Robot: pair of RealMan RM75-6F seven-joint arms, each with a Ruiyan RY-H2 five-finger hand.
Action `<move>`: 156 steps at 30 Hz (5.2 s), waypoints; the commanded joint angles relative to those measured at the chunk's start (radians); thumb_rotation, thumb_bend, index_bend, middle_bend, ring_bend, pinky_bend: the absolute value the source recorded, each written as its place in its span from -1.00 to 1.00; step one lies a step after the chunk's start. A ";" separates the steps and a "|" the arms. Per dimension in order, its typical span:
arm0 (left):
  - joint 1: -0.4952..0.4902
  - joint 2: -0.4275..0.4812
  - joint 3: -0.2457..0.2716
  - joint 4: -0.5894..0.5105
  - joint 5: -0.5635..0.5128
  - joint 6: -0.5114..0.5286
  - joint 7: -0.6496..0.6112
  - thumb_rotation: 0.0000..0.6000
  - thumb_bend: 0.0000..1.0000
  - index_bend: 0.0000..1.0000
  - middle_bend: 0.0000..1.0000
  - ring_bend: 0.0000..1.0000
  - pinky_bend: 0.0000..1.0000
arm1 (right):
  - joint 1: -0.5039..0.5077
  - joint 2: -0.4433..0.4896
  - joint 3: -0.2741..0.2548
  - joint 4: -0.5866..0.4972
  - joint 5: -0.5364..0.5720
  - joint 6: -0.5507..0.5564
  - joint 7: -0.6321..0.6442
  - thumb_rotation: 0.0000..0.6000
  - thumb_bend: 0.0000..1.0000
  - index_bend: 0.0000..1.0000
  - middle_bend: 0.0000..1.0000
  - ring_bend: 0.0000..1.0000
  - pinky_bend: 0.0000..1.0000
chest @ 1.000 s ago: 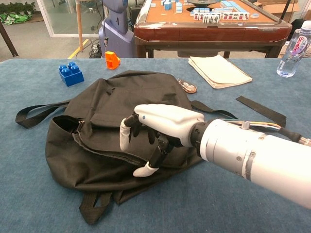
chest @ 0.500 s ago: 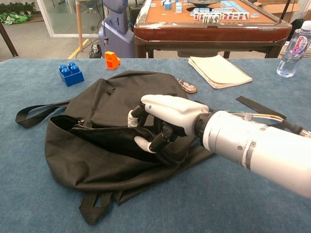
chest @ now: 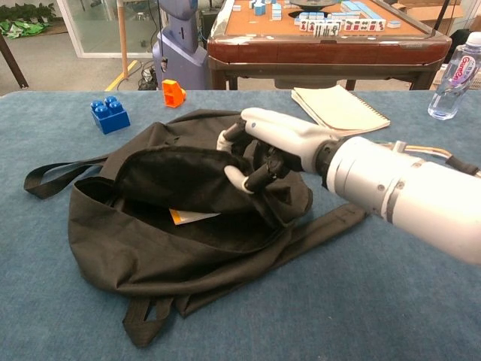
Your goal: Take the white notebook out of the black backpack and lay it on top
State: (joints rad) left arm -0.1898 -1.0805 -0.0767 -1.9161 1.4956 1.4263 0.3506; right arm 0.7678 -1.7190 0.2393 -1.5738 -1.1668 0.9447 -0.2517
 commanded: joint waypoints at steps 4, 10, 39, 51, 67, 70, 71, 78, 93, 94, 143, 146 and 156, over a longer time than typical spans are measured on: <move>-0.073 0.008 -0.028 -0.029 0.036 -0.077 -0.084 1.00 -0.34 -0.26 -0.25 -0.38 -0.42 | 0.008 0.044 0.056 0.024 0.045 0.016 0.010 1.00 0.14 0.39 -0.04 -0.38 -0.22; -0.181 -0.018 -0.055 -0.035 0.114 -0.173 -0.149 1.00 -0.34 -0.24 -0.25 -0.37 -0.42 | 0.025 0.068 0.108 0.050 0.101 0.036 -0.010 1.00 0.14 0.39 -0.04 -0.38 -0.22; -0.531 -0.532 -0.038 0.506 0.177 -0.404 -0.276 1.00 -0.43 -0.20 -0.13 -0.26 -0.36 | 0.152 0.086 0.151 0.121 0.313 0.007 -0.126 1.00 0.14 0.39 -0.04 -0.36 -0.22; -0.558 -0.632 0.004 0.755 0.195 -0.374 -0.238 1.00 -0.69 -0.30 -0.18 -0.28 -0.36 | 0.140 0.108 0.117 0.106 0.287 0.010 -0.087 1.00 0.14 0.39 -0.04 -0.36 -0.22; -0.589 -0.622 0.052 0.833 0.199 -0.384 -0.226 1.00 -0.69 -0.38 -0.21 -0.32 -0.35 | 0.130 0.121 0.098 0.117 0.272 0.007 -0.045 1.00 0.14 0.39 -0.04 -0.35 -0.22; -0.587 -0.611 0.061 0.821 0.193 -0.386 -0.222 1.00 -0.69 -0.38 -0.21 -0.32 -0.35 | 0.130 0.119 0.095 0.120 0.269 0.006 -0.037 1.00 0.14 0.39 -0.04 -0.35 -0.22; -0.587 -0.610 0.062 0.819 0.191 -0.388 -0.220 1.00 -0.69 -0.38 -0.21 -0.32 -0.35 | 0.130 0.119 0.095 0.121 0.270 0.005 -0.035 1.00 0.14 0.39 -0.04 -0.35 -0.22; -0.589 -0.615 0.068 0.824 0.170 -0.404 -0.209 1.00 -0.69 -0.40 -0.22 -0.33 -0.35 | 0.128 0.118 0.090 0.123 0.269 0.003 -0.026 1.00 0.14 0.39 -0.04 -0.35 -0.22; -0.603 -0.660 0.031 0.827 0.094 -0.437 -0.209 1.00 -0.70 -0.38 -0.22 -0.33 -0.35 | 0.122 0.121 0.084 0.128 0.263 0.004 -0.009 1.00 0.13 0.39 -0.04 -0.34 -0.22; -0.604 -0.664 0.027 0.829 0.090 -0.437 -0.207 1.00 -0.70 -0.38 -0.22 -0.33 -0.35 | 0.122 0.122 0.085 0.129 0.263 0.005 -0.009 1.00 0.13 0.39 -0.04 -0.34 -0.22; -0.570 -0.818 -0.036 0.997 0.039 -0.259 -0.471 1.00 -0.06 0.46 0.44 0.17 -0.11 | 0.240 0.080 0.191 0.266 0.529 -0.059 -0.011 1.00 0.13 0.39 -0.04 -0.30 -0.22; -0.567 -0.835 -0.048 1.005 0.032 -0.242 -0.483 1.00 0.00 0.47 0.49 0.22 -0.08 | 0.240 0.079 0.189 0.269 0.531 -0.059 -0.008 1.00 0.13 0.39 -0.04 -0.30 -0.22; -0.544 -0.805 -0.057 0.976 0.041 -0.178 -0.534 1.00 0.09 0.49 0.55 0.27 -0.07 | 0.232 0.076 0.180 0.293 0.533 -0.066 0.003 1.00 0.13 0.40 -0.04 -0.30 -0.22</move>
State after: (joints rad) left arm -0.7407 -1.8963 -0.1339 -0.9316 1.5318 1.2362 -0.1732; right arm 1.0000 -1.6427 0.4196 -1.2817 -0.6334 0.8800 -0.2492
